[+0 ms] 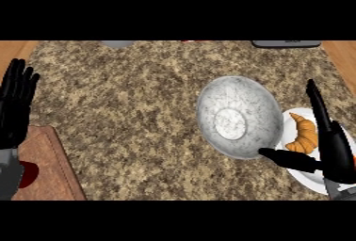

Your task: Pick the croissant from the plate and place it in the bowl

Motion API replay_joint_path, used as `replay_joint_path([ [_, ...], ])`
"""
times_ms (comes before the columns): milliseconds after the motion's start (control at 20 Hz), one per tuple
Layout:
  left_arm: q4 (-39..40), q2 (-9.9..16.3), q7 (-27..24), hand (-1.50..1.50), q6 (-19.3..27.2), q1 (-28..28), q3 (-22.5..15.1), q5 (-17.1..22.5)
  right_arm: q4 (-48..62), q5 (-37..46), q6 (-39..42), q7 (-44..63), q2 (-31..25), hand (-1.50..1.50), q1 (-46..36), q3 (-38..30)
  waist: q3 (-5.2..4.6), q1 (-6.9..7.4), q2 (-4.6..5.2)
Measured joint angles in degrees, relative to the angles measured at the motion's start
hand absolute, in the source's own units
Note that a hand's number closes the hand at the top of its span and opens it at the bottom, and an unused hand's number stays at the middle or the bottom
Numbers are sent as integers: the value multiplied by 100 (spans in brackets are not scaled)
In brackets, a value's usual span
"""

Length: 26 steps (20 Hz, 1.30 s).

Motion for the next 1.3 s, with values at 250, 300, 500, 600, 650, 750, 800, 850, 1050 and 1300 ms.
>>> replay_joint_path([
  [250, -46, 24, 83, 0, 10, -27, 66, -5, -960, 451, 122, 1371, -1094, -150, 561, -247, -8, -61, -12],
  [300, -72, 17, 85, 0, 20, -2, 74, -9, -1107, 459, 245, 1642, -1344, -150, 667, -332, -9, -67, -15],
  [500, -88, 44, 73, 0, -59, 73, 127, 28, -1548, 363, 1004, 2554, -2350, -150, 1012, -562, -14, -68, -13],
  [600, -71, 43, 105, 0, -63, 16, 130, 21, -1770, 196, 1461, 2978, -2789, -150, 1069, -669, -12, -51, -2],
  [650, -112, 37, 119, 0, -51, -7, 123, 7, -1870, 66, 1699, 3182, -2987, -150, 1060, -742, -10, -29, 3],
  [750, -77, -16, 62, 0, -60, -3, 104, -24, -2034, -54, 2086, 3437, -3287, -150, 1176, -772, -7, -16, 10],
  [800, -75, -30, 53, 0, -72, -13, 103, -28, -2156, -70, 2251, 3655, -3398, -150, 1164, -741, -5, 11, 16],
  [850, -59, -37, 63, 0, -80, -45, 116, -27, -2184, -148, 2440, 3726, -3512, -150, 1195, -796, -3, 20, 20],
  [1050, 72, -99, -93, 0, -204, -13, 187, -67, -2303, -312, 2982, 3935, -3646, -150, 1396, -1056, 4, 42, 26],
  [1300, 34, -171, 48, 0, -246, -149, 238, -156, -1998, -144, 3535, 3898, -3363, -150, 1385, -1282, 11, 87, 35],
])
